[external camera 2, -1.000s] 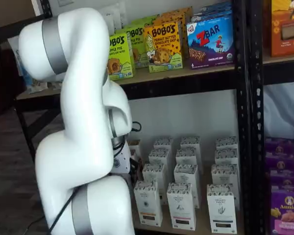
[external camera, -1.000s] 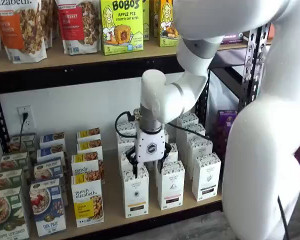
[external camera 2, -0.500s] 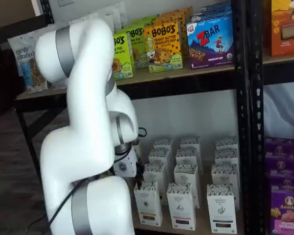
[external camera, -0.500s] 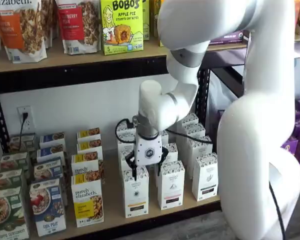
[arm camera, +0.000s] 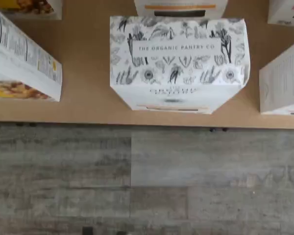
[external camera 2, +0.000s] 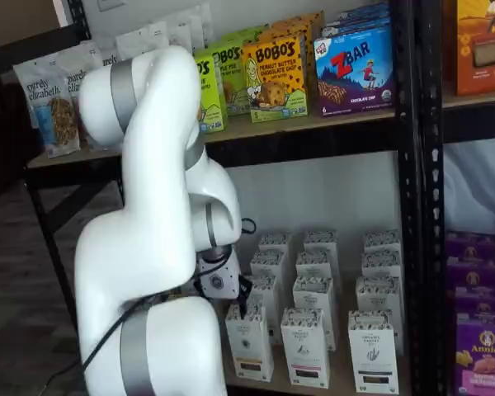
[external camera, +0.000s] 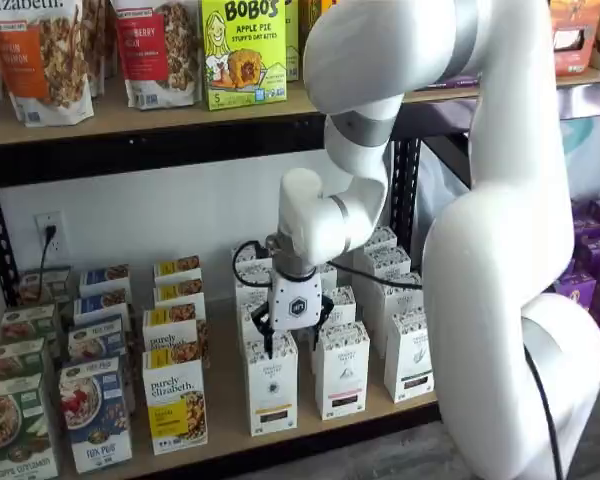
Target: Pick up the white box with a yellow strip in the middle, on the bottom shelf, the fourth box from the left
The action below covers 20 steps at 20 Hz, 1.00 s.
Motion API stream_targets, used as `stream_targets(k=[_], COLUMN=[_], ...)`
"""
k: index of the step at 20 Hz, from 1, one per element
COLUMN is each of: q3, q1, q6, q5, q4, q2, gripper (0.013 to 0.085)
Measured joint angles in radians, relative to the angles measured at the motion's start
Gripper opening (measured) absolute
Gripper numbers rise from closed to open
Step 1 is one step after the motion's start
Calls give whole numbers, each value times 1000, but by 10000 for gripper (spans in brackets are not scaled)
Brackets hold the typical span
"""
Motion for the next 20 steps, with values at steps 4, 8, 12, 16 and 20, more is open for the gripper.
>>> stream_targets(k=[4,8,12,16,20], q3=[-72,-111,-166,-219,-267], q1=[-11,-8,-13,-20,-26], q6=[-13,-52,-23,-2,42], q5=[3,-23,-15,3,23], q4=[1,44,9,-20,-73], q2=[64,104,148,187,217], gripper=[850,850,850,850,850])
